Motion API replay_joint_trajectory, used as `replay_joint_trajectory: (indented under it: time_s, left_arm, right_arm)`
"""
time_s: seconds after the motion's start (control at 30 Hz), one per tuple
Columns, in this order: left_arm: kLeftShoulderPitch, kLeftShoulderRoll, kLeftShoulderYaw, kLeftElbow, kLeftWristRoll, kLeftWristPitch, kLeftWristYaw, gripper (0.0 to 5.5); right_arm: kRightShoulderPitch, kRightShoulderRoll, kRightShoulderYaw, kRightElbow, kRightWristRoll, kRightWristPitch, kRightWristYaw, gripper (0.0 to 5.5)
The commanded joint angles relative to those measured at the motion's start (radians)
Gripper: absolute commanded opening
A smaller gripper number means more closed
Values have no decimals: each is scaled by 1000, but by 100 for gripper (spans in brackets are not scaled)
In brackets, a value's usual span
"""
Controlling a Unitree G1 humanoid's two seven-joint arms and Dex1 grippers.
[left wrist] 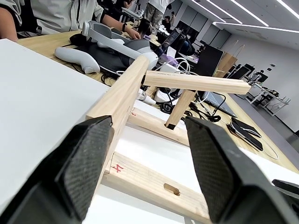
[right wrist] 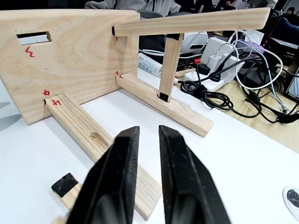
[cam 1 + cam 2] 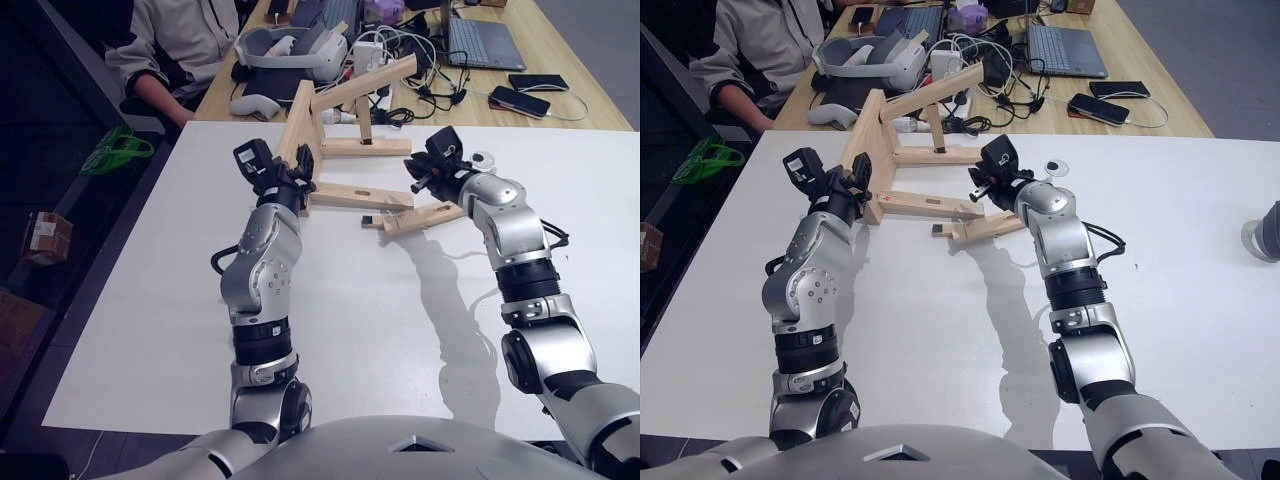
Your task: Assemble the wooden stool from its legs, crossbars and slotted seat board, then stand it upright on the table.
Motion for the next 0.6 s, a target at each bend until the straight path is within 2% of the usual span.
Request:
replay_joint_trajectory:
  time_s: [0.03, 0.17, 0.33, 0.6]
  left_arm:
    - [-7, 6, 0, 6, 8, -3, -3, 292]
    - [-6, 12, -14, 14, 24, -12, -10, 292]
    - [25, 23, -89, 28, 87, -54, -47, 292]
    - [50, 25, -153, 44, 146, -143, -93, 292]
  right_arm:
    - [7, 0, 7, -38, 13, 3, -12, 3]
    - [9, 6, 18, -44, 13, -2, -25, 3]
    - [50, 30, 23, -46, 18, -20, -63, 3]
    - [125, 64, -26, -81, 43, -139, -159, 3]
